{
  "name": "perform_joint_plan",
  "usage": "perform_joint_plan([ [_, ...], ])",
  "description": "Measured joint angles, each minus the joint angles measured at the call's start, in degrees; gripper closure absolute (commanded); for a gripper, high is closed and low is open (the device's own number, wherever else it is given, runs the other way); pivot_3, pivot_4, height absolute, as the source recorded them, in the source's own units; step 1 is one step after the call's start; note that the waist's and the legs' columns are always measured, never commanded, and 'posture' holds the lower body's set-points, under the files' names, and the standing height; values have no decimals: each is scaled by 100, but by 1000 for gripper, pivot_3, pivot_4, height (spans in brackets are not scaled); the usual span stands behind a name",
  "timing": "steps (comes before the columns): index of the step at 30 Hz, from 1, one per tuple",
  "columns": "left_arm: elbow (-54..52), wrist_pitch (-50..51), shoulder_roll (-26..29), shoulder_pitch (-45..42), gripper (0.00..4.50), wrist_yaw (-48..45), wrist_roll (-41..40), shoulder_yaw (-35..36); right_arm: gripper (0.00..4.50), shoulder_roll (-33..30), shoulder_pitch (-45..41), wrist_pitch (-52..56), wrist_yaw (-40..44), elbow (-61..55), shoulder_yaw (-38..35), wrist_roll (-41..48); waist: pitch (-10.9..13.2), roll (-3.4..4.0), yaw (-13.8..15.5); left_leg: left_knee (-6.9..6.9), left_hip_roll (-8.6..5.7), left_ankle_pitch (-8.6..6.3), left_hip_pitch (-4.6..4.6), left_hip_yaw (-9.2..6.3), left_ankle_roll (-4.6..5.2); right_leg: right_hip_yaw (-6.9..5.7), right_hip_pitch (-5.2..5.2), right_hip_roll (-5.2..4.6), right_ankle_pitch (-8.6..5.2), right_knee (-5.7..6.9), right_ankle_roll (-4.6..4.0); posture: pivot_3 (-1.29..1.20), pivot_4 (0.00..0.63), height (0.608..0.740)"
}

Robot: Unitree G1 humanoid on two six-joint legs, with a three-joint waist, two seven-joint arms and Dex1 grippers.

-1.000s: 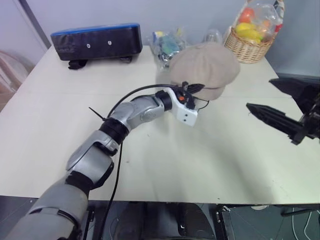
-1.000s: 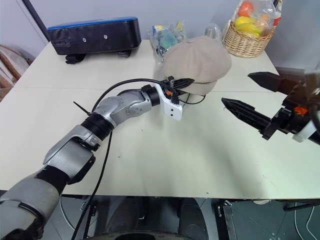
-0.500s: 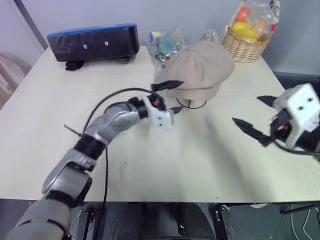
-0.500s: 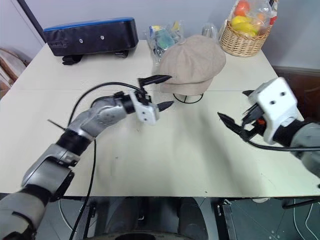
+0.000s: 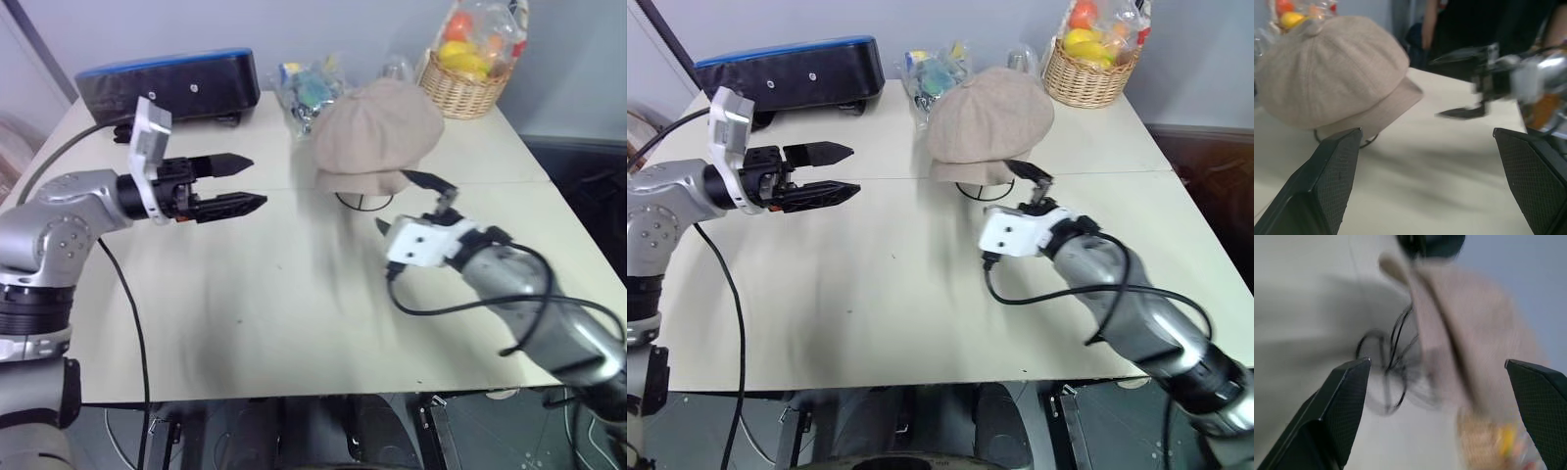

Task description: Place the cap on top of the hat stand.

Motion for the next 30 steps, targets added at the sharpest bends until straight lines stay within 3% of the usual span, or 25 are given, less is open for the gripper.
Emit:
perform_joint_plan([
  [10,43,236,-211,-226,15,111,144,199,0,1311,-844,-800,-70,2067,458,-1562,2,-7,-18,7,-3,0,-7,-3,-1,0,-3,-1,1,3,0,0,150,740],
  [13,44,236,-223,-227,0,110,216,201,876,1470,-881,-902,-96,2230,395,-1695,2,-7,-8,7,-4,0,-8,-3,0,1,-3,-2,2,3,0,0,150,740],
  [19,137,104,-310,-298,0,87,469,206,3875,1689,-855,-1058,-108,2225,-128,-1622,2,-7,-5,7,-4,0,-8,-4,-1,0,-2,-2,2,3,-1,0,150,740],
  [24,218,77,-358,-338,0,31,591,205,3875,1755,-640,-1184,-116,1989,-561,-1537,2,-7,-3,7,-4,0,-8,-4,0,0,-2,-2,2,4,0,0,150,740],
  [30,383,-30,-427,-481,0,-102,768,200,3875,2024,-358,-1628,-127,1808,-1265,-762,2,-7,-10,7,-4,0,-7,-4,0,0,-1,-2,2,4,0,0,150,740],
])
